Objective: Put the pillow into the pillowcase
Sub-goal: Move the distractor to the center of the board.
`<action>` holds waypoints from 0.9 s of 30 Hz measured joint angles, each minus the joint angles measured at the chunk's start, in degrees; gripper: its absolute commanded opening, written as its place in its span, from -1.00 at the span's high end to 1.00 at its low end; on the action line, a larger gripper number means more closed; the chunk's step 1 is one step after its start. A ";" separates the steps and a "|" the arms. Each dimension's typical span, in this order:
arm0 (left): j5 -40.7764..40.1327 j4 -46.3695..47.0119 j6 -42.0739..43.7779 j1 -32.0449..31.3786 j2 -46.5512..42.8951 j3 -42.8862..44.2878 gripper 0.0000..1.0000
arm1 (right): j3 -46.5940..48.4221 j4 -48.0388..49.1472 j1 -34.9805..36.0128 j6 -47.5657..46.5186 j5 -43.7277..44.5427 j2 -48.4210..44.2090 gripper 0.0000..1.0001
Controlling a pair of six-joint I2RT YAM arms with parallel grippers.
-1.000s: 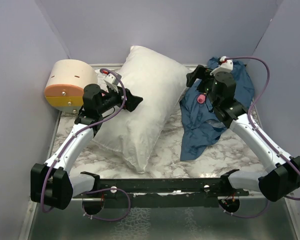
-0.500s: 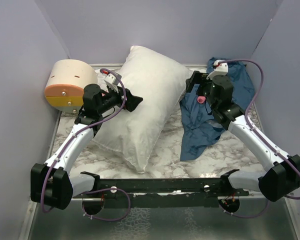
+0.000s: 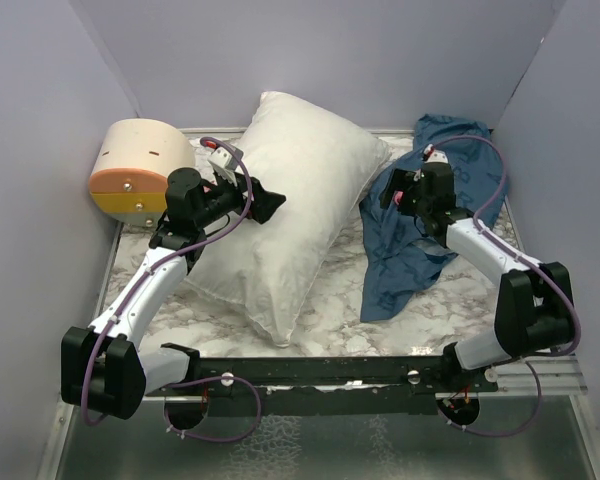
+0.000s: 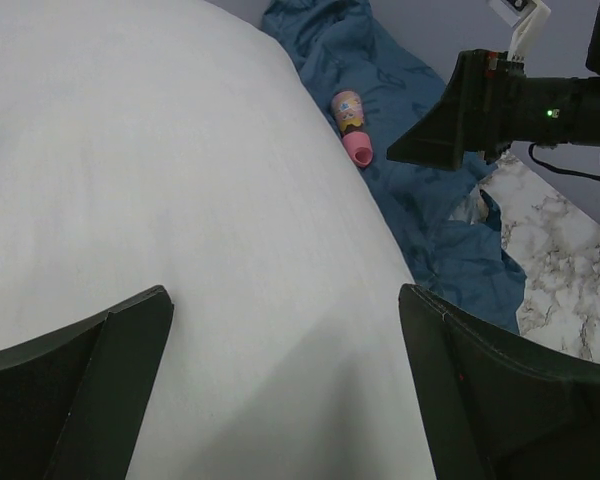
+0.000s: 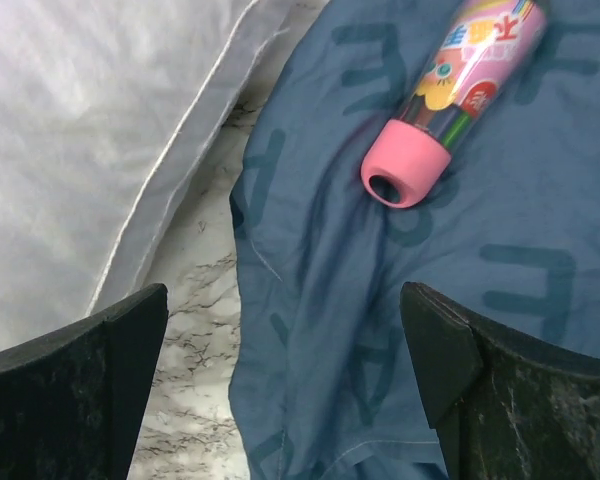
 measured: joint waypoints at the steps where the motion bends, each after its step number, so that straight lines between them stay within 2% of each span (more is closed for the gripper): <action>1: 0.00 -0.02 0.00 -0.02 0.00 0.00 -0.98 | -0.04 -0.11 0.11 0.61 -0.11 0.66 -0.99; 8: -0.02 0.00 0.04 -0.09 -0.07 0.00 -0.98 | -2.29 3.93 -1.46 7.48 0.94 1.22 -0.99; 14: 0.00 -0.09 0.17 -0.09 -0.13 0.00 -0.98 | -3.08 8.50 -4.44 15.45 4.74 3.69 -0.79; 17: -0.02 -0.44 0.26 -0.09 -0.39 0.00 -0.98 | -3.08 9.22 -5.51 18.93 6.51 5.62 -0.49; 19: -0.02 -0.52 0.26 -0.09 -0.50 0.00 -0.98 | -3.08 9.27 -6.12 21.00 7.43 6.56 -0.15; 21: -0.02 -0.59 0.26 -0.20 -0.81 0.00 -0.98 | -2.99 9.27 -6.78 22.80 8.20 7.39 0.56; 22: 0.00 -0.63 0.26 -0.24 -0.85 0.00 -0.98 | -2.91 9.27 -7.19 23.10 8.50 7.87 0.80; 27: -0.02 -0.87 0.28 -0.24 -0.90 0.00 -0.98 | -2.36 9.20 -8.24 25.24 10.21 9.99 0.87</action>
